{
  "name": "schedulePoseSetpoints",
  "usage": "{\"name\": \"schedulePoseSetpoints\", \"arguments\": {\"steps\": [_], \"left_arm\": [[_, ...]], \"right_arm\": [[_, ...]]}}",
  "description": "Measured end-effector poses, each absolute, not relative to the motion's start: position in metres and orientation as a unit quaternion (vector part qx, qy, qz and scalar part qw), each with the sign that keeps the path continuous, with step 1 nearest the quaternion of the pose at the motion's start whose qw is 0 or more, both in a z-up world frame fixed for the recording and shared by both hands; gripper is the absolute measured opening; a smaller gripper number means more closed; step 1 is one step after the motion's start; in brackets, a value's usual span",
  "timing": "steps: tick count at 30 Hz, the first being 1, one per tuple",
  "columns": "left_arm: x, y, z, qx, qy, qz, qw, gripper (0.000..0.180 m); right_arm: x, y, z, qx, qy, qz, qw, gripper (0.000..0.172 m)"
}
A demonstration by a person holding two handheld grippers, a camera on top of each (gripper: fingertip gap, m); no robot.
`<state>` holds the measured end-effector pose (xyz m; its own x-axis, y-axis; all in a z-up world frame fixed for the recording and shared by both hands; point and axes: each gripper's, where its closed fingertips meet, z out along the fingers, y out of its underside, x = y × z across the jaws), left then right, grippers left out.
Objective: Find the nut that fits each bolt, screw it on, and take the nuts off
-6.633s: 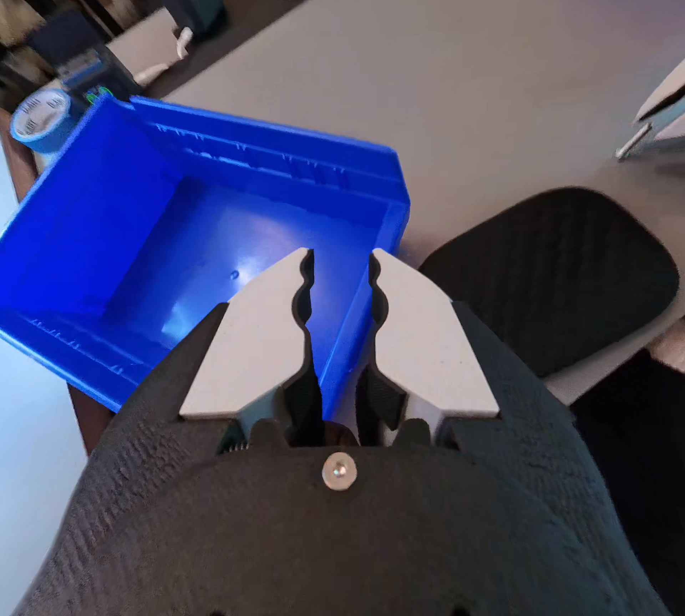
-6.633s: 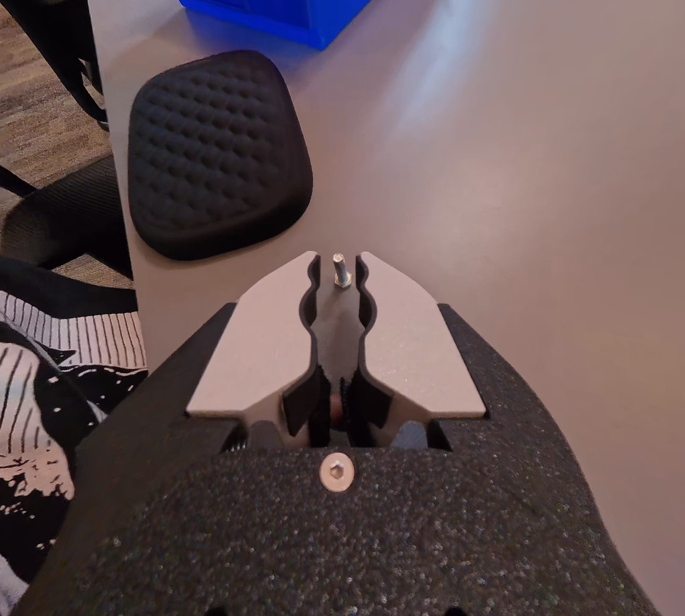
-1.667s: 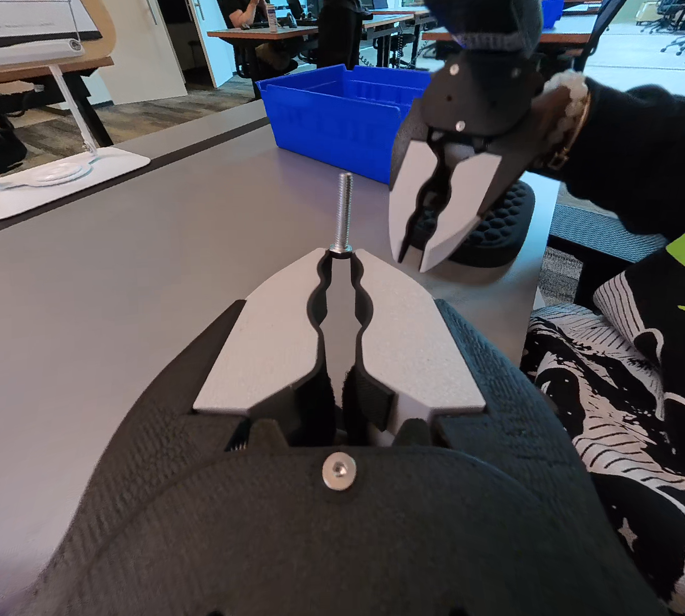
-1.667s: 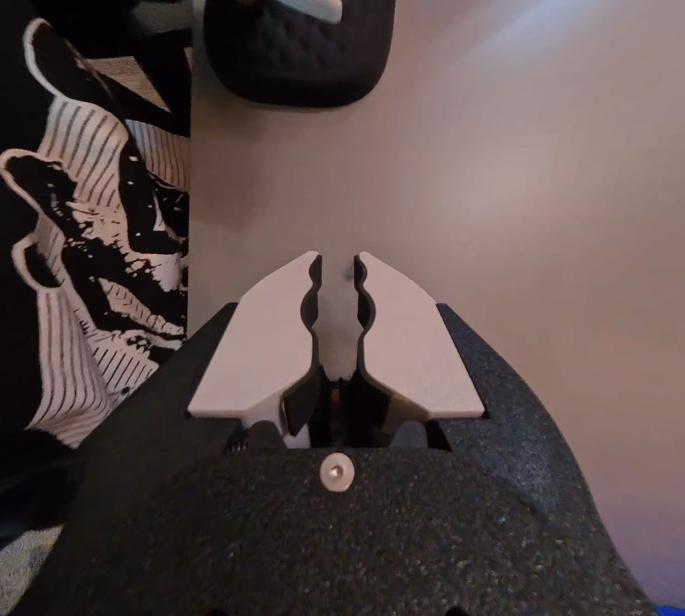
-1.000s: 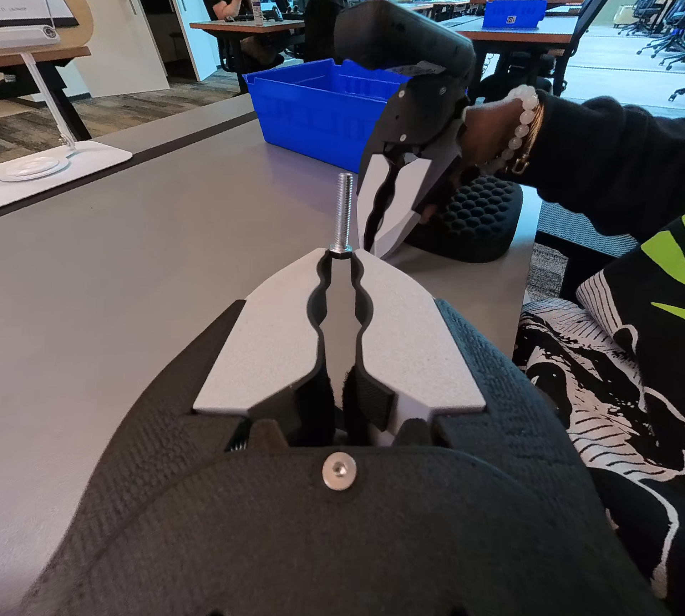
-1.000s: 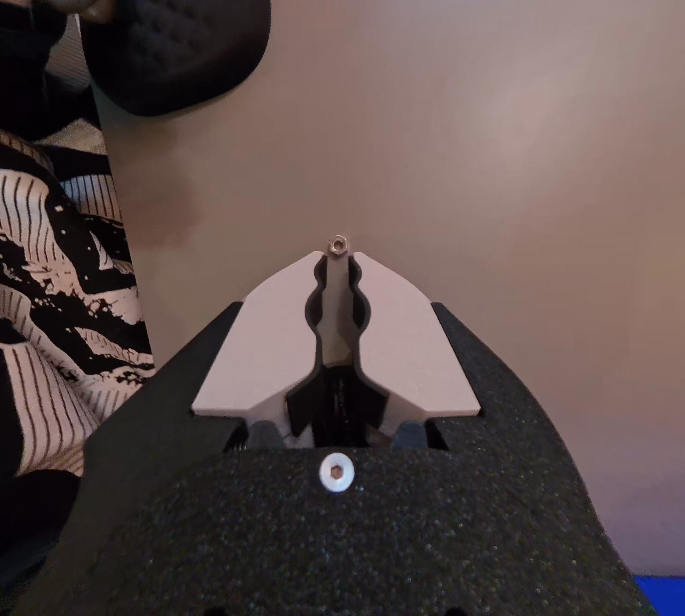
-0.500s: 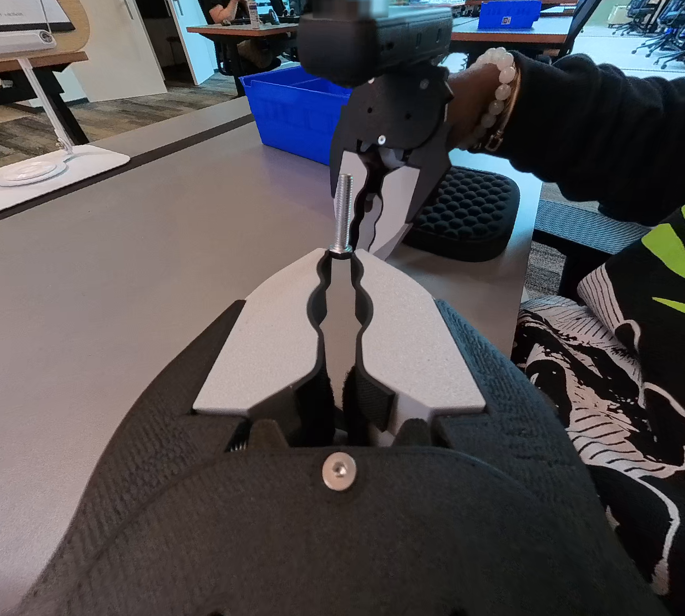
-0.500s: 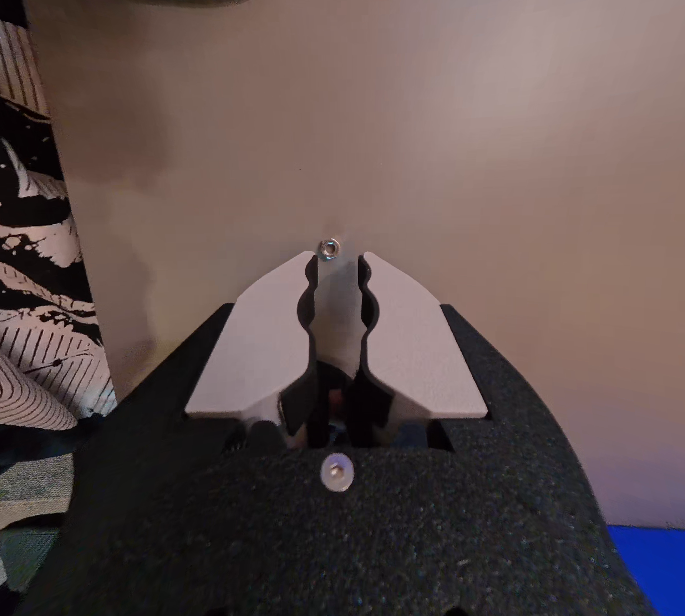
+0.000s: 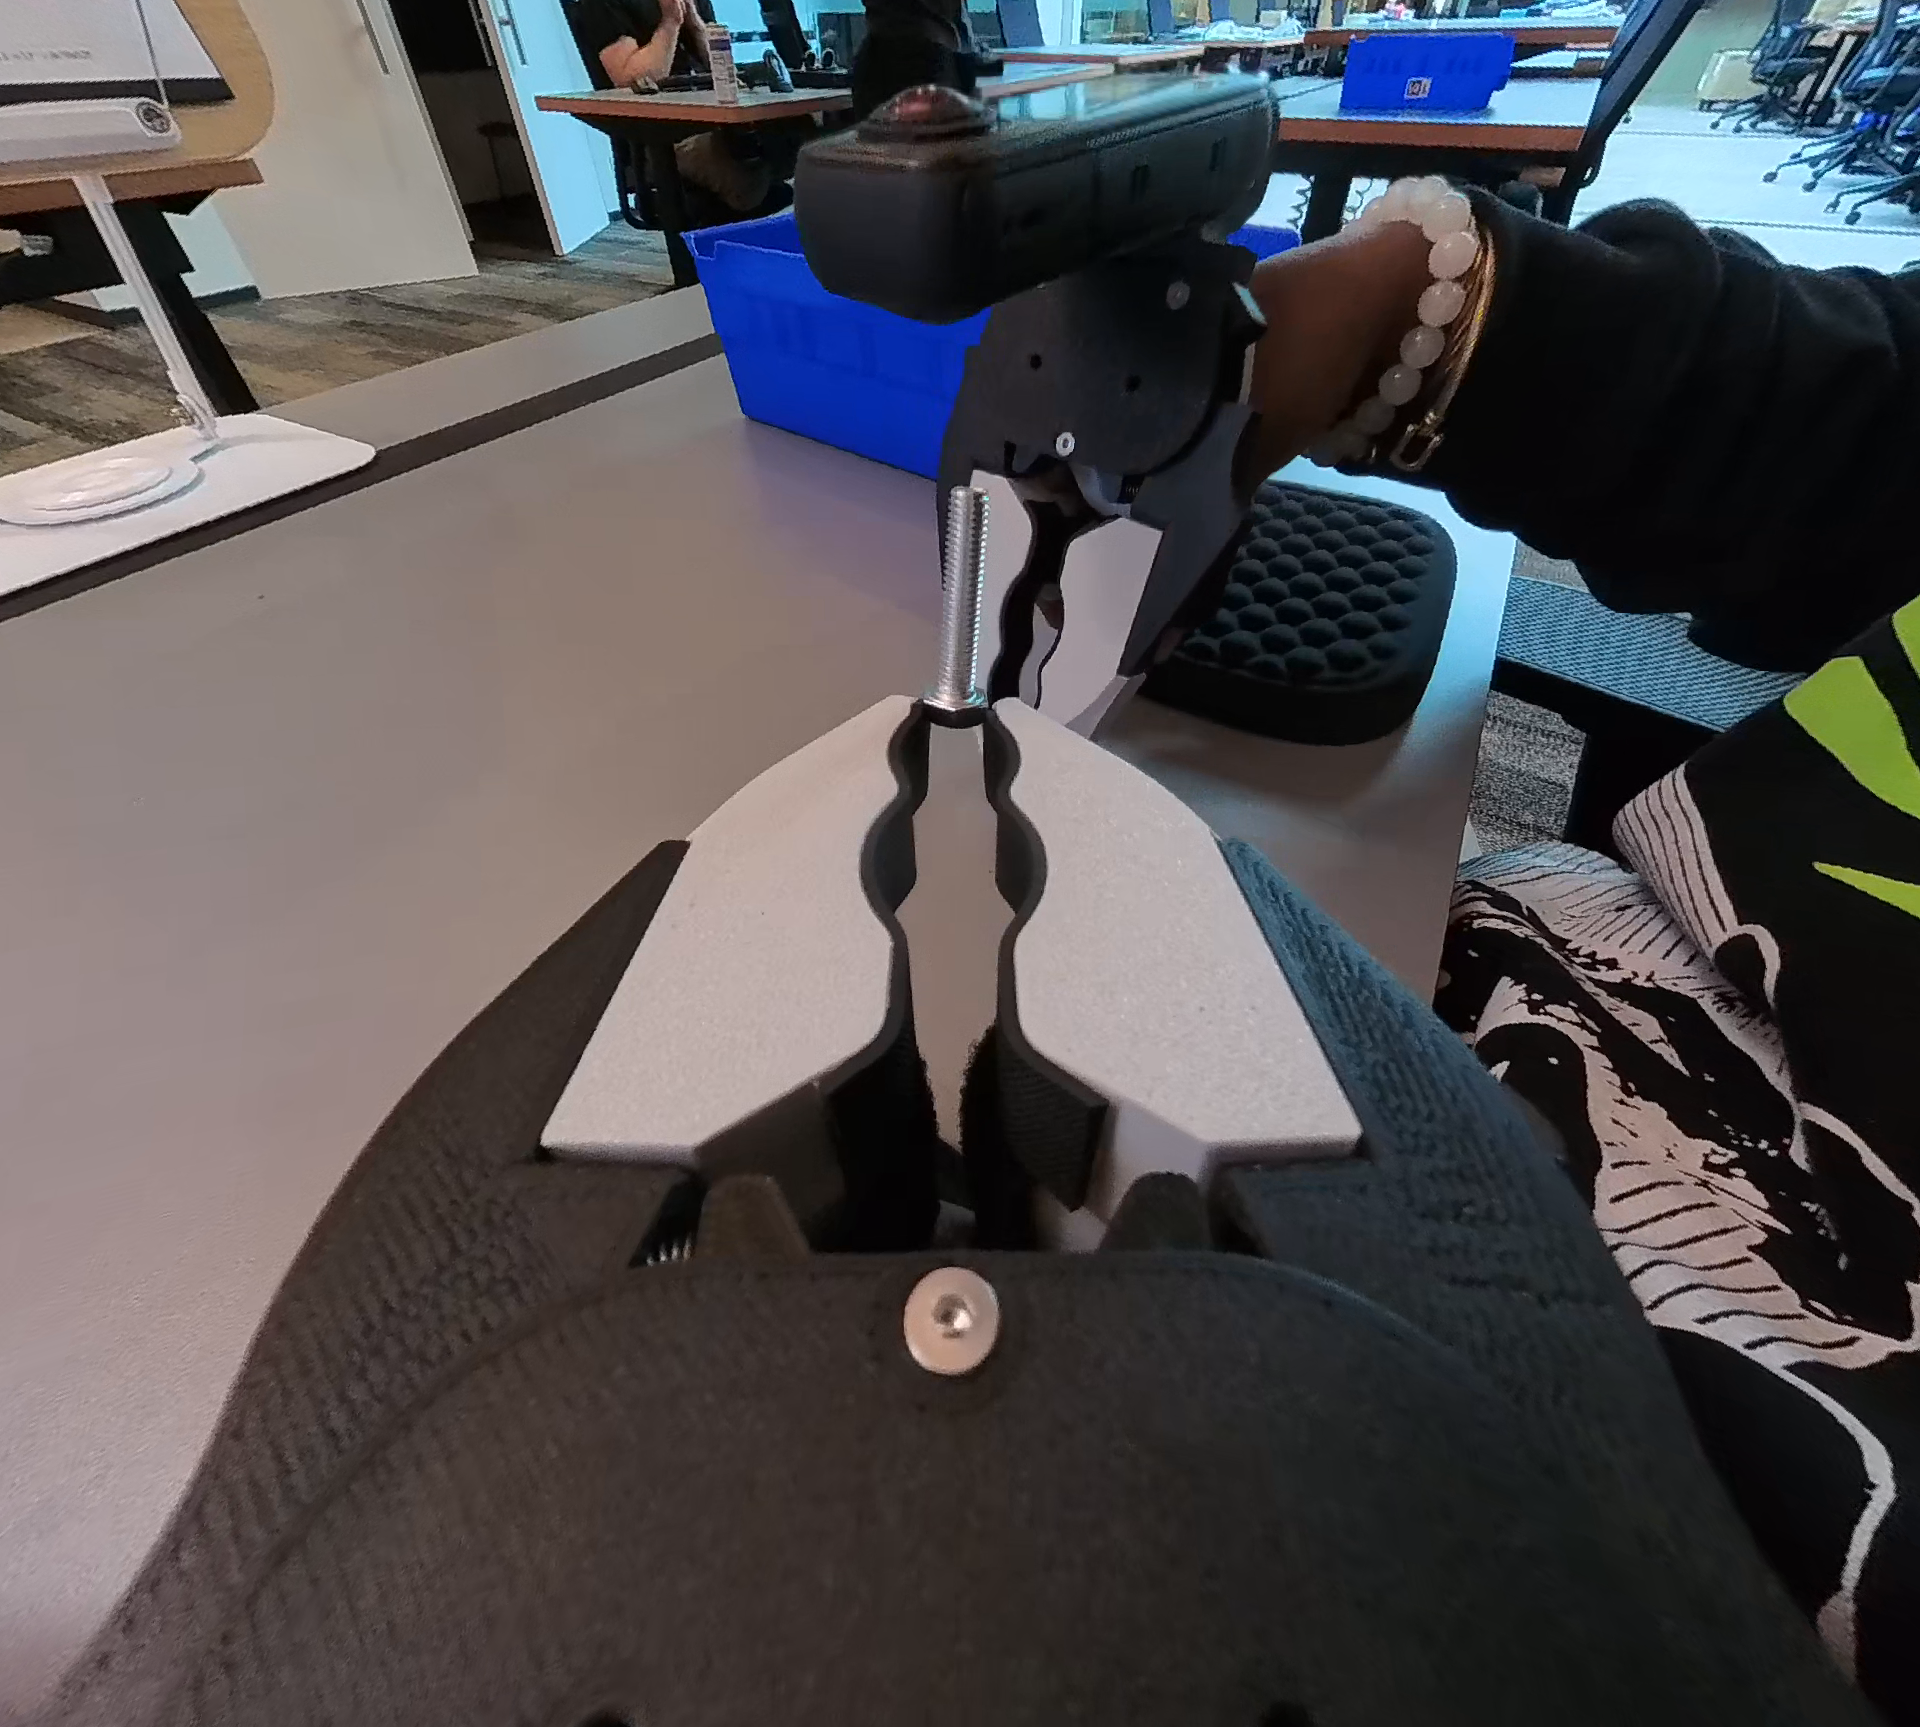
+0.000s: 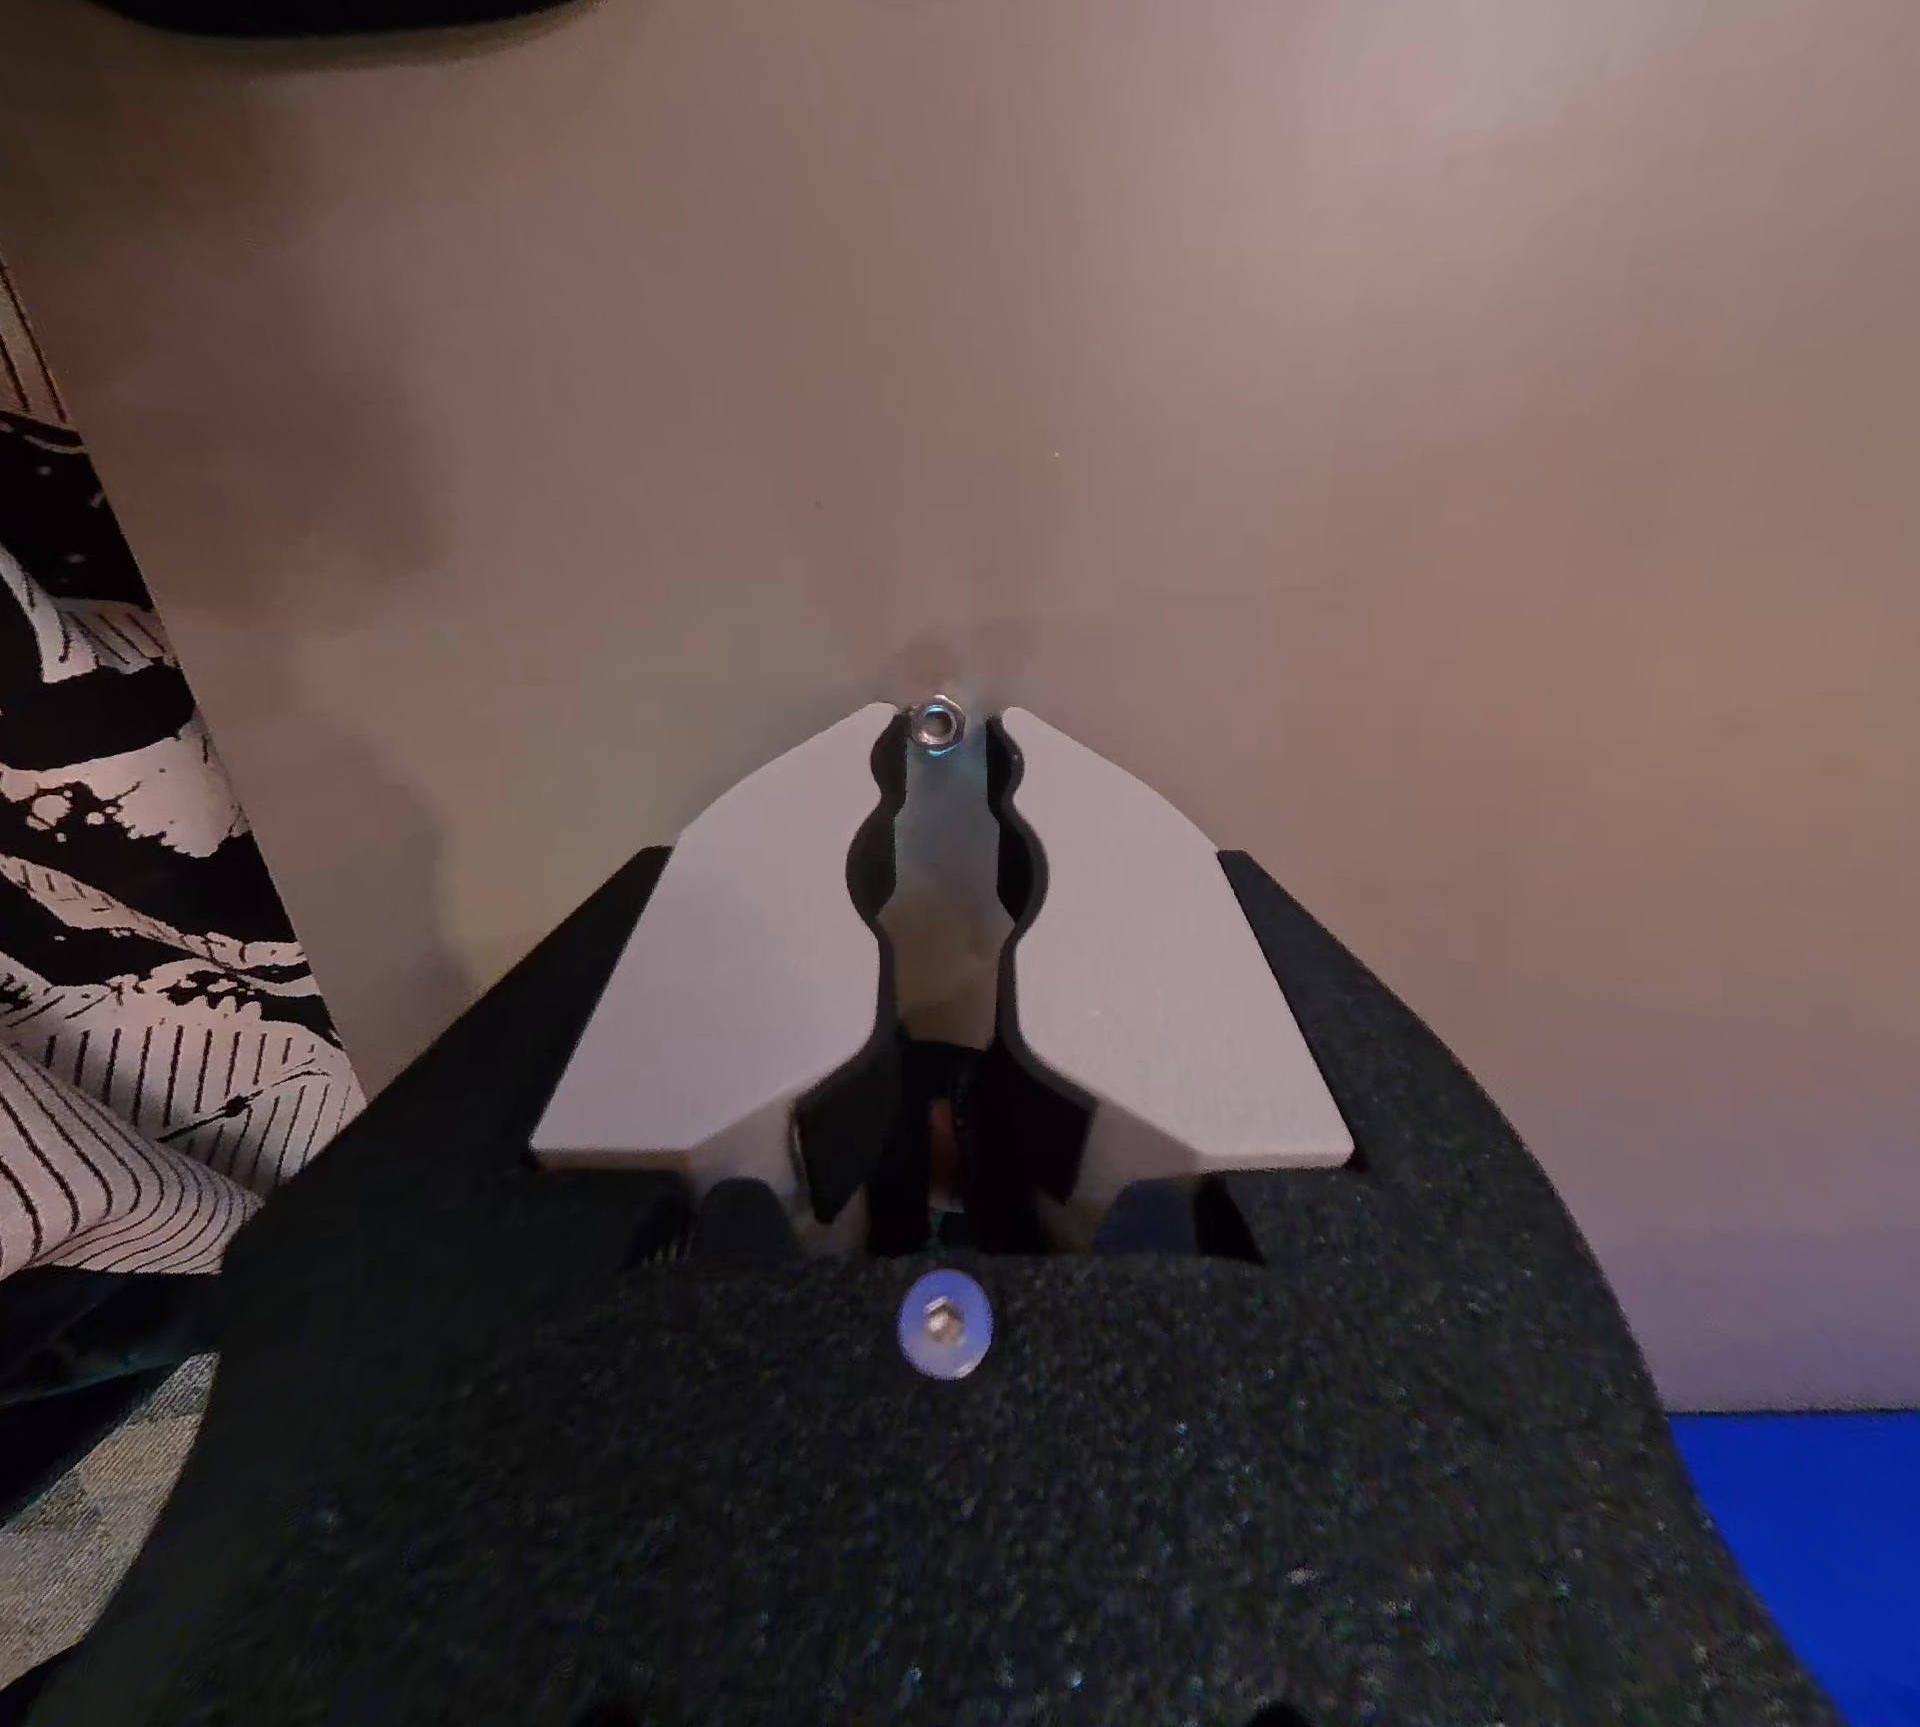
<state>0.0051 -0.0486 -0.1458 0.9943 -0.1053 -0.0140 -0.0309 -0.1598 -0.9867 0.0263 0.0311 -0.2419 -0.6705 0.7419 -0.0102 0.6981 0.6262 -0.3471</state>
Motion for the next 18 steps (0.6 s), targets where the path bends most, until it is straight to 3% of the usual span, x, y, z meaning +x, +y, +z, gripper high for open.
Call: {"name": "schedulePoseSetpoints", "arguments": {"steps": [7,14,18], "left_arm": [[0.011,-0.046,-0.142,-0.759,0.06,-0.048,0.646,0.01],[0.054,-0.046,-0.118,-0.677,0.151,-0.29,0.659,0.01],[0.071,-0.048,-0.117,-0.657,0.199,-0.334,0.646,0.009]], "right_arm": [[0.025,0.023,-0.226,-0.36,-0.904,0.216,0.079,0.01],[0.047,-0.016,-0.098,-0.127,-0.902,0.389,0.14,0.01],[0.057,-0.038,-0.067,-0.042,-0.917,0.381,0.108,0.01]]}}
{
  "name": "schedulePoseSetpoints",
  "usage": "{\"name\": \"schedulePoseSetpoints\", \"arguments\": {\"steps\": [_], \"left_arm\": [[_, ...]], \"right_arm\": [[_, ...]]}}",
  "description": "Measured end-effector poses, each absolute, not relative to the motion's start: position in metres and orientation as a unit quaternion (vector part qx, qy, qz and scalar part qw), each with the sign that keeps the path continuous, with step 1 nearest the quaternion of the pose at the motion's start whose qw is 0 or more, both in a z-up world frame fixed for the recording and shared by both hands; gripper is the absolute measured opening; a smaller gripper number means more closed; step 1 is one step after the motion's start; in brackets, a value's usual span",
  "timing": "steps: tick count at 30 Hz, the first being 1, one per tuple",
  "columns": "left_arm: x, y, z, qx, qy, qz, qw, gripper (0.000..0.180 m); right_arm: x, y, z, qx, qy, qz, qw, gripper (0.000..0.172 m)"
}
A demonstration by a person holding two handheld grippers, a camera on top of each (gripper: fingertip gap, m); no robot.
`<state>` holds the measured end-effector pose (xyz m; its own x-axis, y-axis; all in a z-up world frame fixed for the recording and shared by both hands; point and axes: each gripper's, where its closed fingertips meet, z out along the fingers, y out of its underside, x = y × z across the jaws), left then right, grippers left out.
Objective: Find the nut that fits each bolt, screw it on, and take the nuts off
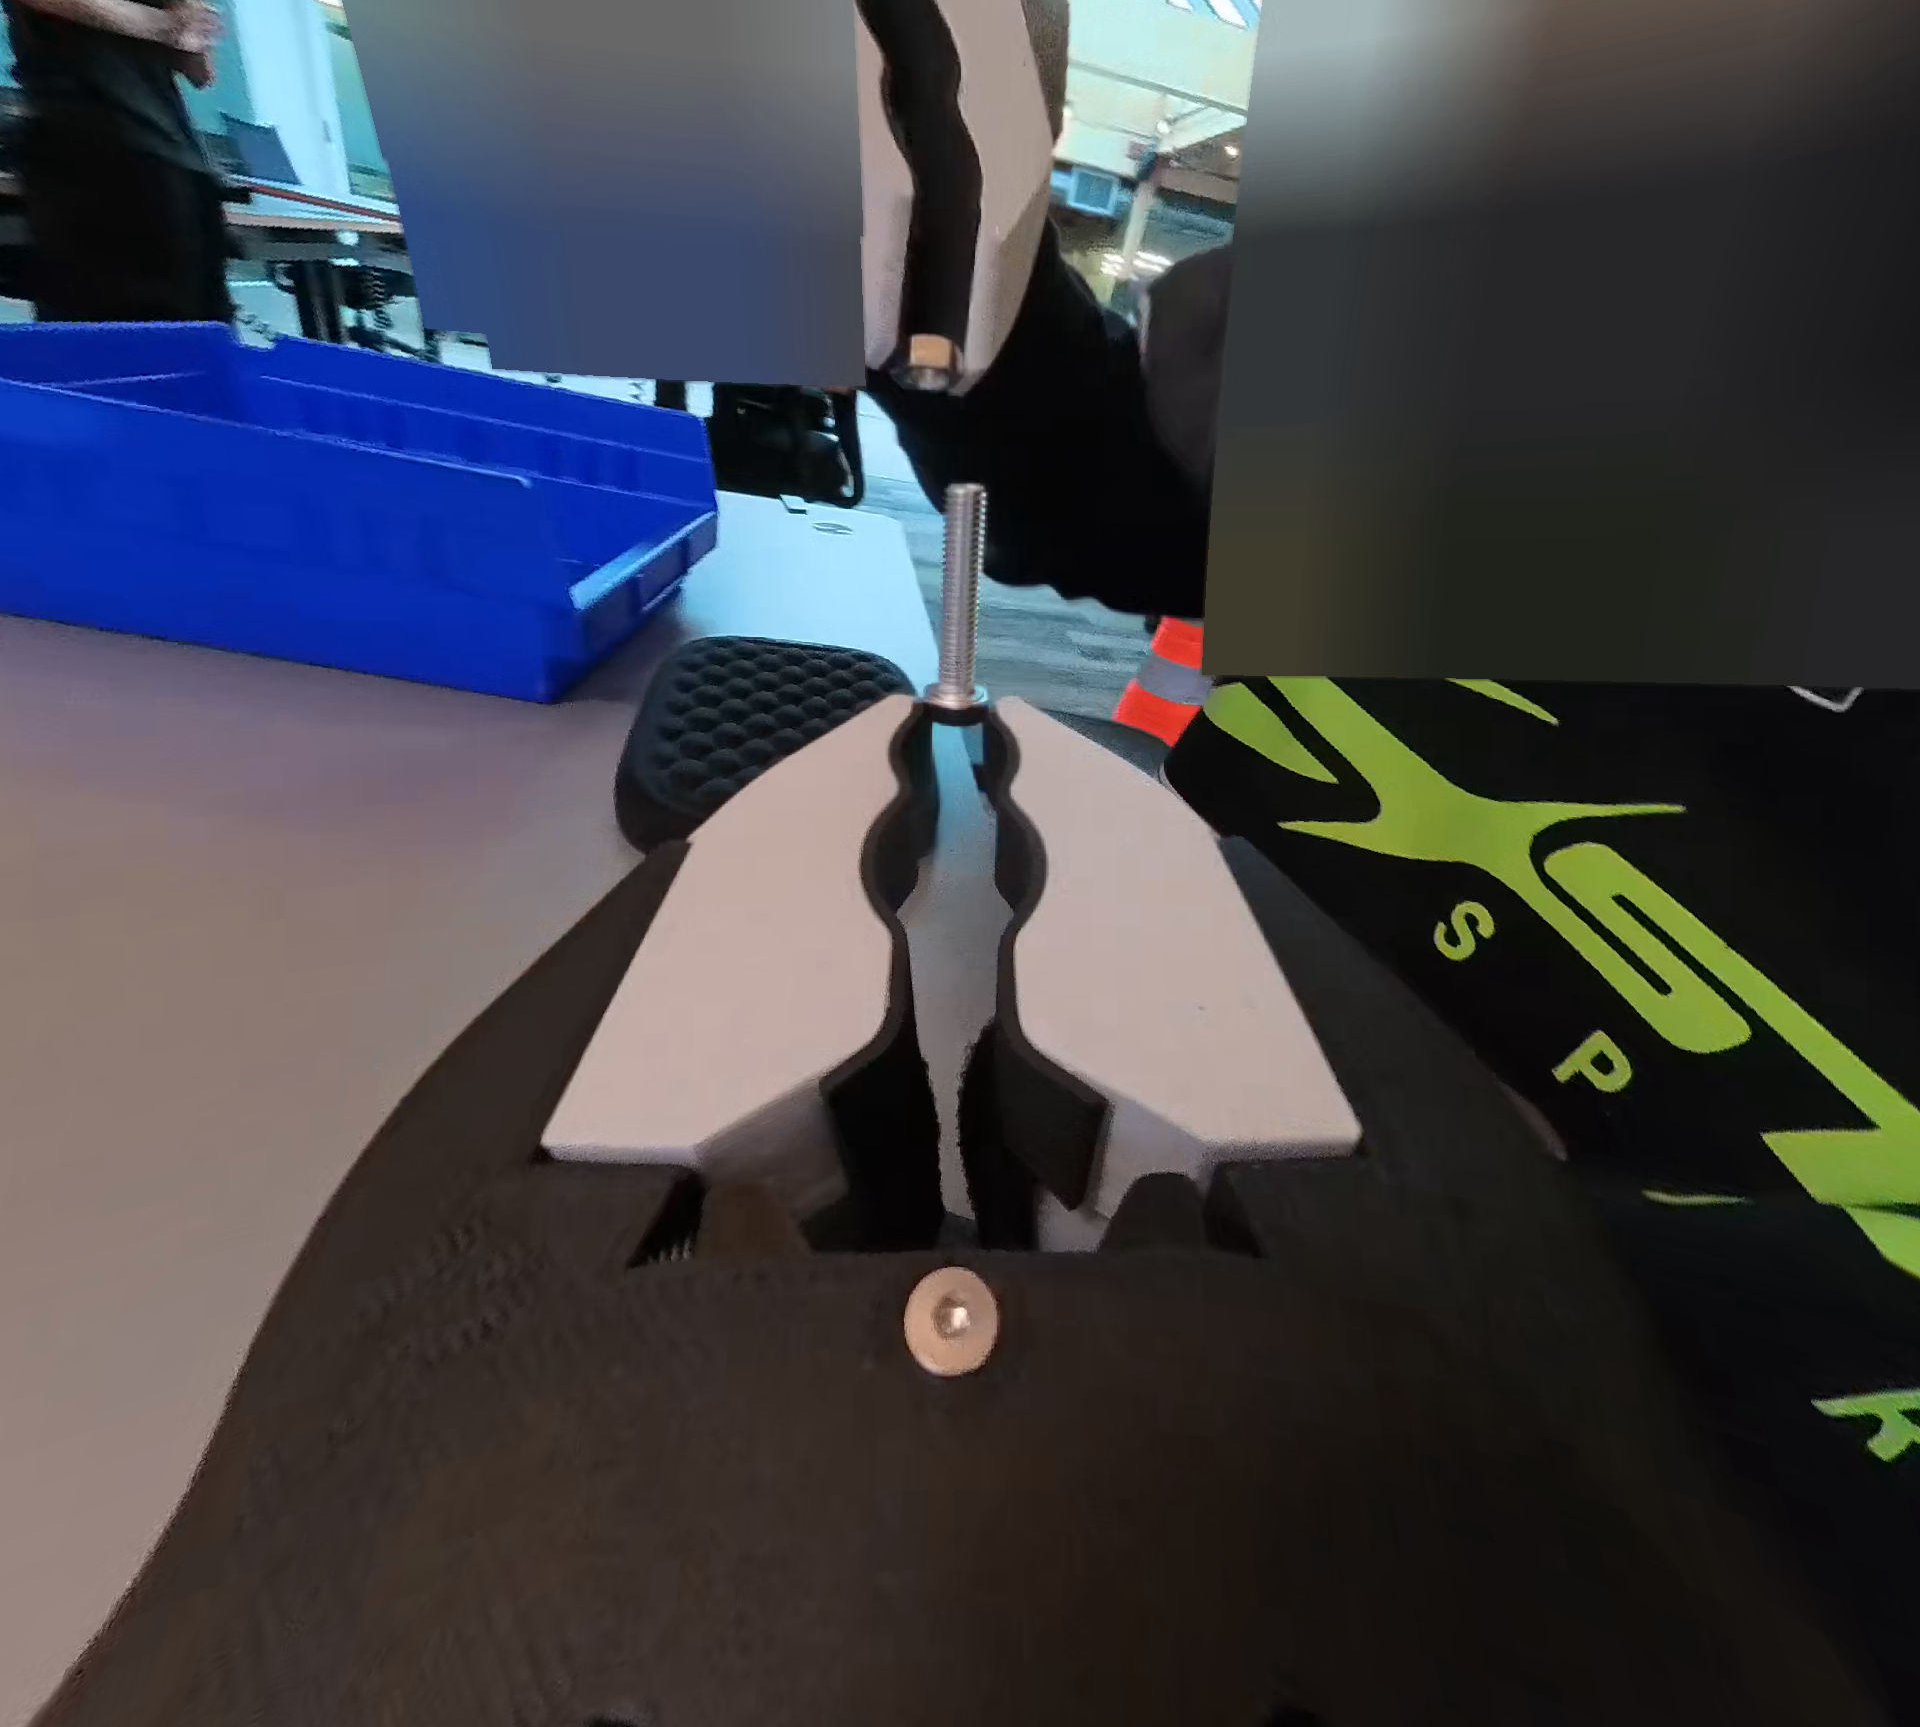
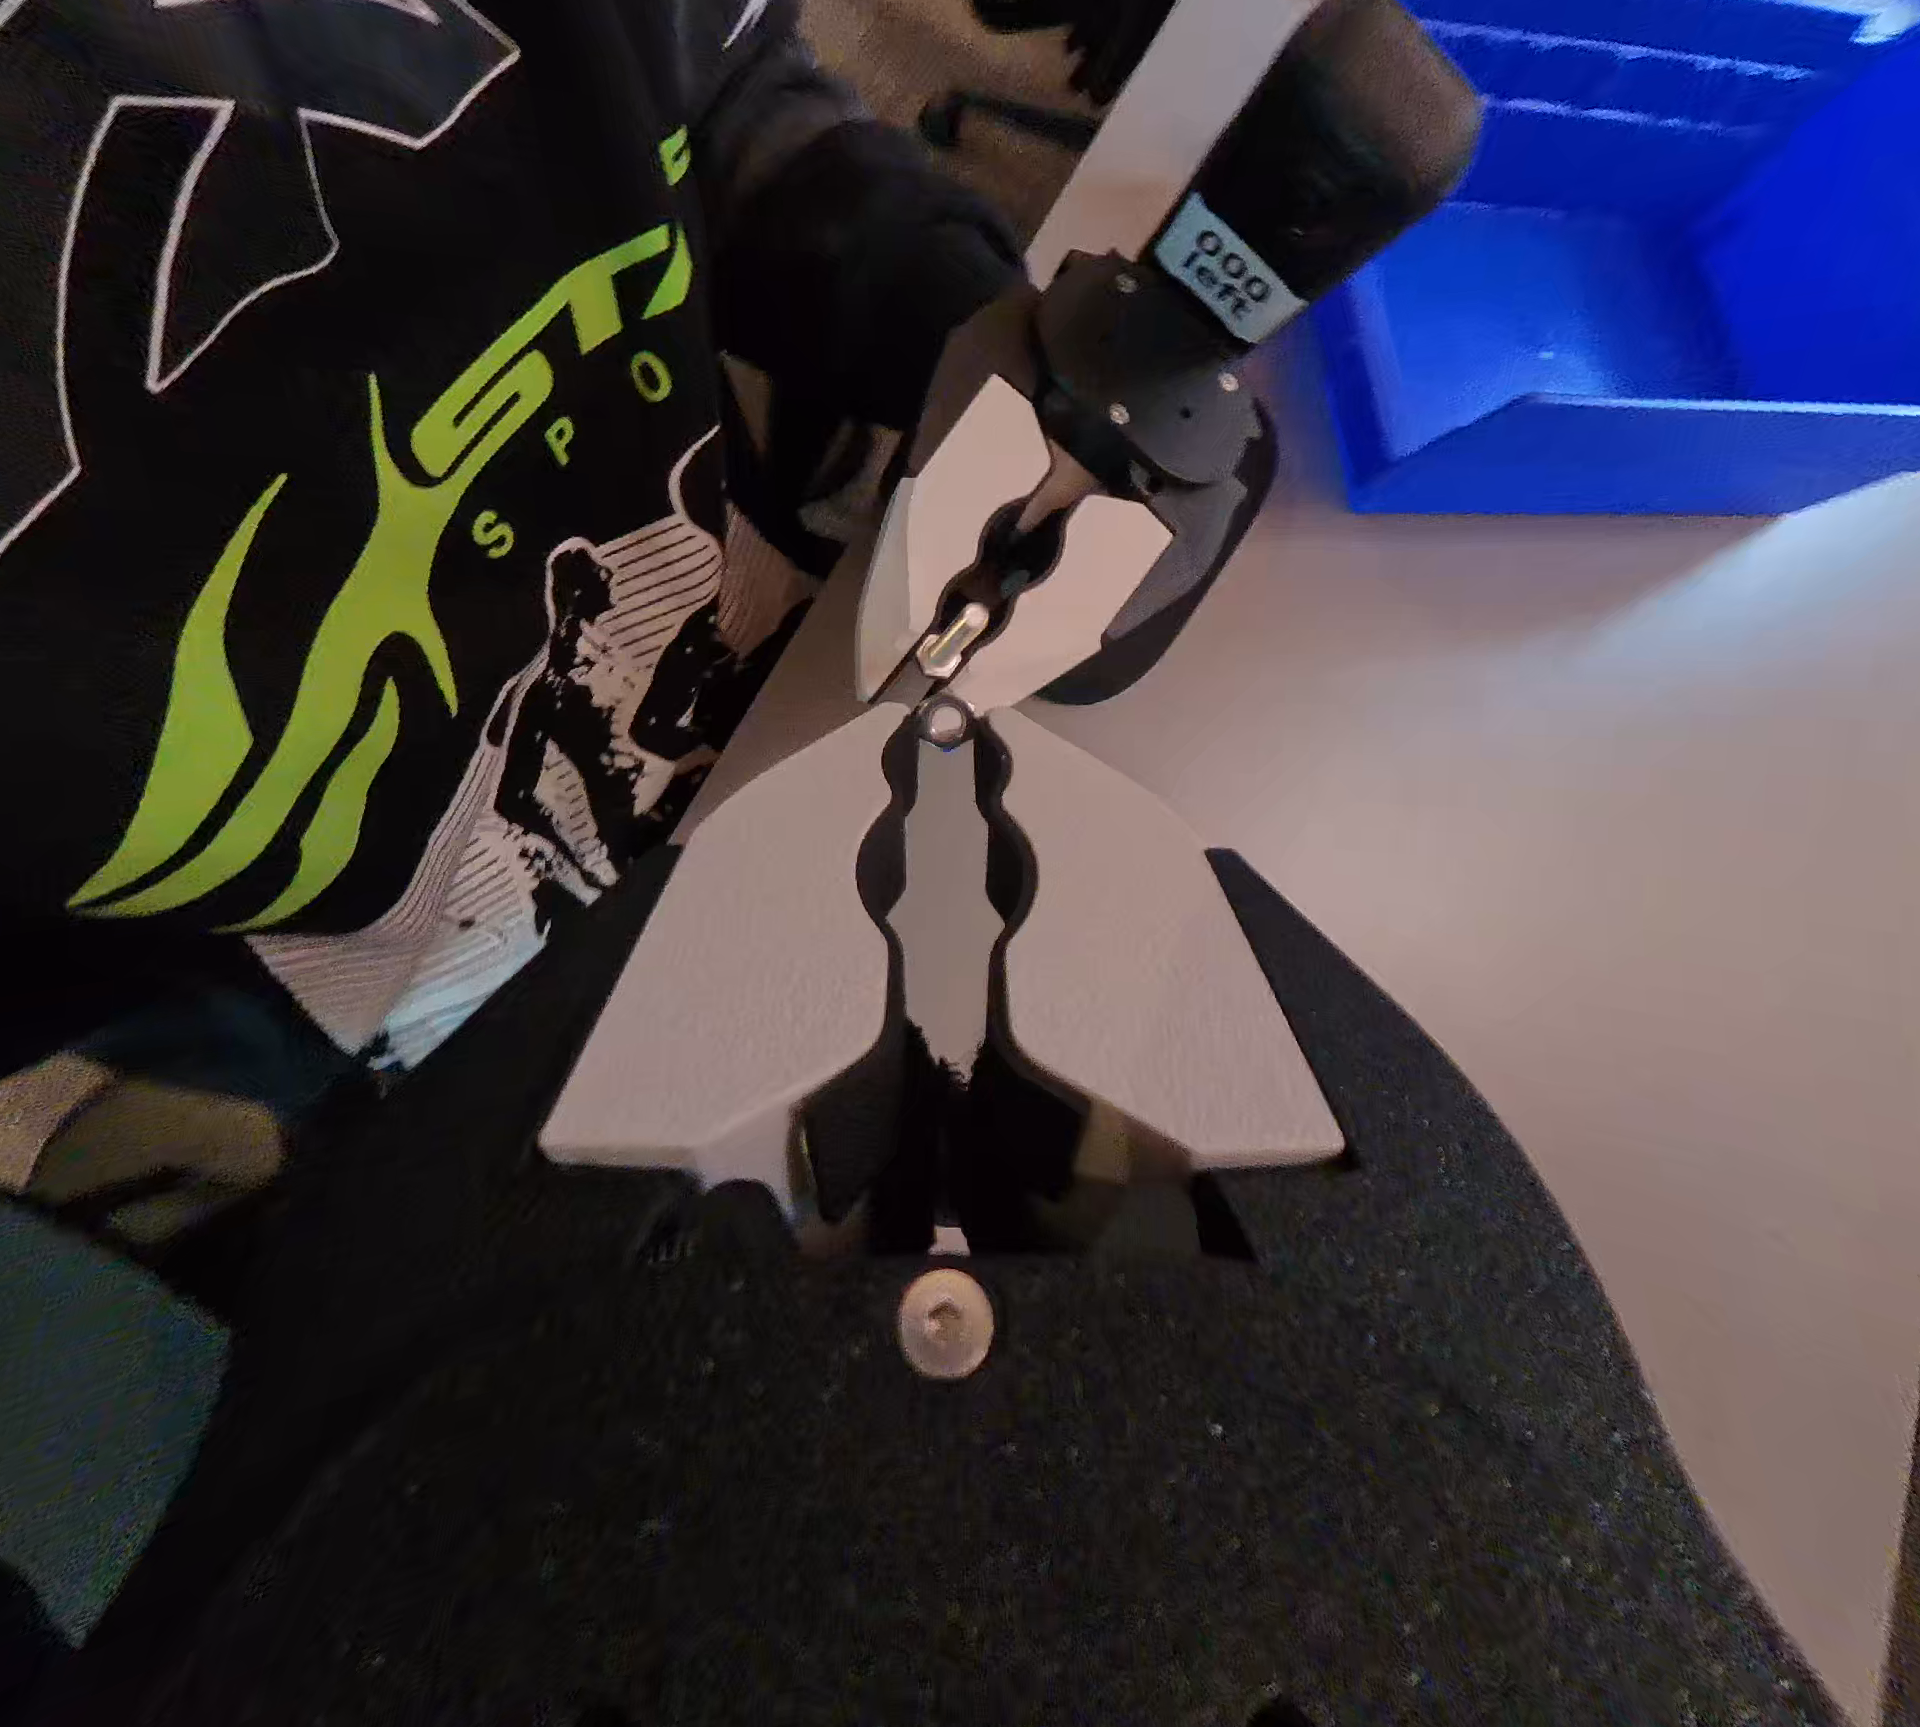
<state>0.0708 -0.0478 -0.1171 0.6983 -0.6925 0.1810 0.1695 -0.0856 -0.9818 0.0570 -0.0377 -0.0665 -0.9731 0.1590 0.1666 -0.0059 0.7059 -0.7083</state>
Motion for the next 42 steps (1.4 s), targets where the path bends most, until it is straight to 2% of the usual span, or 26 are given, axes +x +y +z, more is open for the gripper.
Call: {"name": "schedulePoseSetpoints", "arguments": {"steps": [8,21,26,37,42], "left_arm": [[0.088,-0.049,-0.132,-0.683,0.248,-0.34,0.597,0.01],[0.086,-0.049,-0.132,-0.68,0.243,-0.349,0.597,0.009],[0.08,-0.044,-0.132,-0.69,0.219,-0.326,0.608,0.009],[0.051,-0.021,-0.139,-0.749,0.115,-0.151,0.635,0.009],[0.048,-0.02,-0.139,-0.749,0.104,-0.135,0.64,0.009]], "right_arm": [[0.066,-0.055,-0.081,0.048,-0.959,0.278,0.024,0.01],[0.065,-0.057,-0.093,0.062,-0.967,0.245,0.013,0.01],[0.06,-0.053,-0.093,0.037,-0.97,0.239,0.028,0.01],[0.042,-0.035,-0.099,-0.101,-0.974,0.195,0.056,0.01],[0.039,-0.034,-0.099,-0.13,-0.971,0.192,0.058,0.01]]}}
